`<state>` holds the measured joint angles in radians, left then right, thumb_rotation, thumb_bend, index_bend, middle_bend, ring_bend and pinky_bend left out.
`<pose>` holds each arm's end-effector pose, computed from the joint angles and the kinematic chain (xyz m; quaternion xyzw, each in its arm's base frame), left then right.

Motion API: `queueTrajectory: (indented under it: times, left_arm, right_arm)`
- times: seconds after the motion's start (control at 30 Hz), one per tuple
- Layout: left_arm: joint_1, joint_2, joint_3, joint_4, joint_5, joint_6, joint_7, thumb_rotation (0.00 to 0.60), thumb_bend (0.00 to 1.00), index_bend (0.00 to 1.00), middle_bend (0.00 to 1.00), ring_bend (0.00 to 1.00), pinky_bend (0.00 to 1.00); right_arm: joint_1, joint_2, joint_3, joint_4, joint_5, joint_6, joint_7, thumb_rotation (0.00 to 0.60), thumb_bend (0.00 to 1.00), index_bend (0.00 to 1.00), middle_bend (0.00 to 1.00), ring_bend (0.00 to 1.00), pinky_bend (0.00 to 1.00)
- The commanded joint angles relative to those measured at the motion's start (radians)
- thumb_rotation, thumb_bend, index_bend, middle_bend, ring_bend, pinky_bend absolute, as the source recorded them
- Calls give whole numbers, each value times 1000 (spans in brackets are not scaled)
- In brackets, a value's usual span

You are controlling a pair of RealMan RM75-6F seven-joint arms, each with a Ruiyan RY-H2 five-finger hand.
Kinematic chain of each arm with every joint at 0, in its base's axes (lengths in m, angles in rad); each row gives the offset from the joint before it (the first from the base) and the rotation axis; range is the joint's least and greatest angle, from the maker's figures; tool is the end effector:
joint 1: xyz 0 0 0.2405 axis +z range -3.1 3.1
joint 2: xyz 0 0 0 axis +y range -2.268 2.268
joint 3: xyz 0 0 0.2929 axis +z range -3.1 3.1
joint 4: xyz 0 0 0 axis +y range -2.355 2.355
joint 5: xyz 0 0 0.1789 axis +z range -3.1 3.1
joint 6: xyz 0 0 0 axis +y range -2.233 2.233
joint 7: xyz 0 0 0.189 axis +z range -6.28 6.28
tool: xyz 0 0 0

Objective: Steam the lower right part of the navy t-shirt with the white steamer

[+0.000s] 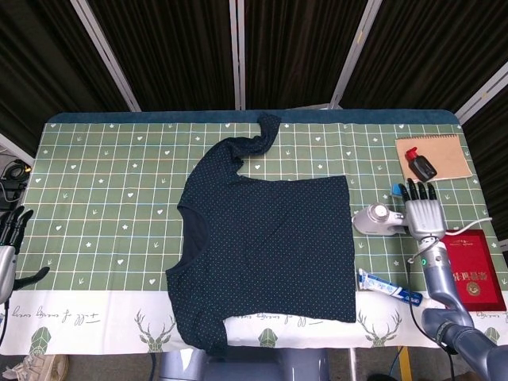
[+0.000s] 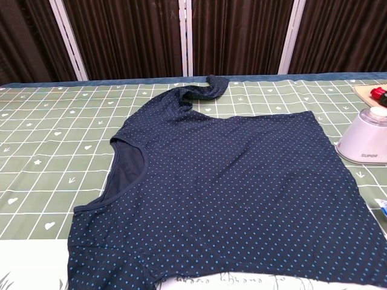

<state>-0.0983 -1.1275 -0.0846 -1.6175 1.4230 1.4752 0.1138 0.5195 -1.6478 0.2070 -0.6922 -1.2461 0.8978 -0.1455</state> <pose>-0.3376 0.2364 0.2100 -0.5867 -0.3658 -0.3584 0.6274 -0.3855 -0.4146 0.0774 0.6592 -0.3384 0.2009 0.6408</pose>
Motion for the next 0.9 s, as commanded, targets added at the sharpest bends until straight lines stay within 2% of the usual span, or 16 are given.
queueTrajectory:
  times: [0.03,0.13,0.17,0.23,0.3,0.37,0.43,0.5,0.6,0.9]
  left_arm:
    - [0,0,0,0,-1,0,0,600,0,0,0,0,0]
    - [-1,-1,0,1,-2,0,1,600,0,0,0,0,0]
    - [-1,-1,0,1,-3,0,2,600,0,0,0,0,0]
    - [-1,-1,-1,1,-5,-1,2,600,0,0,0,0,0]
    - [-1,-1,0,3,-4,-1,1,600,0,0,0,0,0]
    - [-2,-1,0,3,-5,-2,-2,600,0,0,0,0,0]
    - [-2,-1,1,5,-6,-4,-3,600,0,0,0,0,0]
    - [-3,-1,1,5,-7,-6,-4,600,0,0,0,0,0]
    - [-4,-1,0,6,-8,-6,-8,600,0,0,0,0,0]
    - [-2,0,-1,2,-7,0,-8,600,0,0,0,0,0]
  right_arm:
    - [11,-13,3,22,5,-15,13,600,576,2,56,15,38]
    - [21,-29,3,53,4,-24,35,600,620,77,223,153,109]
    - [24,-34,2,62,3,-31,46,600,629,151,305,234,159]
    - [29,-38,6,71,7,-41,60,600,638,319,449,374,284]
    - [33,-43,6,86,3,-35,69,600,657,512,597,503,471]
    - [36,-43,4,92,-4,-36,95,600,691,631,674,579,637]
    - [39,-30,-13,91,-31,-37,142,600,720,714,698,627,760]
    - [40,-8,-31,81,-61,-40,205,600,745,777,700,656,827]
    - [32,12,-48,78,-110,14,331,600,779,847,700,692,899]
    - [45,79,-89,63,-239,175,654,600,816,853,695,712,933]
